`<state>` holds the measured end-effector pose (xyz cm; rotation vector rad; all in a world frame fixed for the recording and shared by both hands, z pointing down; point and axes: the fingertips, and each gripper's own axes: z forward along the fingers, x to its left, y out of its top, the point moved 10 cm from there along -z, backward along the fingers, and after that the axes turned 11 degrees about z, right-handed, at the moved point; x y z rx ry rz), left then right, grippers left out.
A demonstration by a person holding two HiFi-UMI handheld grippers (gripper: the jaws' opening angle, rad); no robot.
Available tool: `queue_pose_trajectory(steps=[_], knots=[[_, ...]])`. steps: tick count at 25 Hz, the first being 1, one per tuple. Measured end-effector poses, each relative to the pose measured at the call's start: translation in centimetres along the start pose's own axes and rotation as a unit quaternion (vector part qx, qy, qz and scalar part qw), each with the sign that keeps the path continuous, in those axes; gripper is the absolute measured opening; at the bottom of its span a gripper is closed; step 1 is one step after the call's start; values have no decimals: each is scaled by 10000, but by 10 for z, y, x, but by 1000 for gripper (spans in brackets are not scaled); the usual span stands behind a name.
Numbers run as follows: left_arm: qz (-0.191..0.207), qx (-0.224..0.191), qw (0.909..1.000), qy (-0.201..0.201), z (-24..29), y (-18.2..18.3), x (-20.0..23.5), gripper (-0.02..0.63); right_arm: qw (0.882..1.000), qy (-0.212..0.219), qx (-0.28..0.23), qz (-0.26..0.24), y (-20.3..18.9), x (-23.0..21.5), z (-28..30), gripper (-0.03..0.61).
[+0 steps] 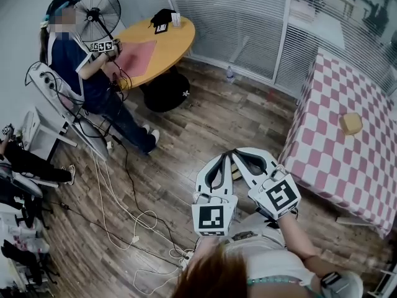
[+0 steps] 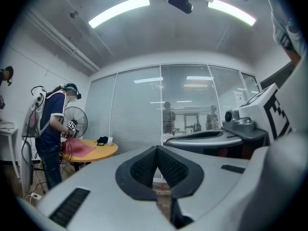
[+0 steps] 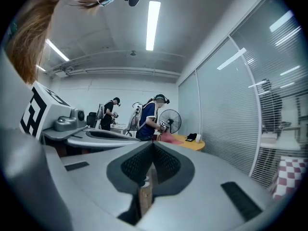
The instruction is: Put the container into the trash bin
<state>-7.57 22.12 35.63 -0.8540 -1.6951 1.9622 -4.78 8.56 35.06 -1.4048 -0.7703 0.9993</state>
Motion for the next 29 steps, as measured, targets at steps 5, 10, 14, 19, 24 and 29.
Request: queue_pose_trajectory(steps=[5, 10, 14, 19, 24, 29], knots=[[37, 5, 10000, -15, 3, -1, -1, 5, 10000, -1, 47, -49, -1, -3, -2, -6], [40, 46, 10000, -5, 4, -3, 2, 5, 10000, -2, 48, -23, 0, -4, 1, -7], [38, 148, 9999, -16, 8, -8, 1, 5, 9999, 30, 107, -14, -4, -8, 2, -6], [22, 180, 9998, -47, 11, -9, 2, 5, 9999, 27, 146, -38, -3, -10, 4, -6], [6, 179, 9998, -27, 10, -10, 2, 5, 9998, 76, 136, -77, -3, -10, 5, -6], [12, 189, 9998, -28, 11, -11, 3, 5, 9997, 92, 202, -107, -4, -9, 6, -6]])
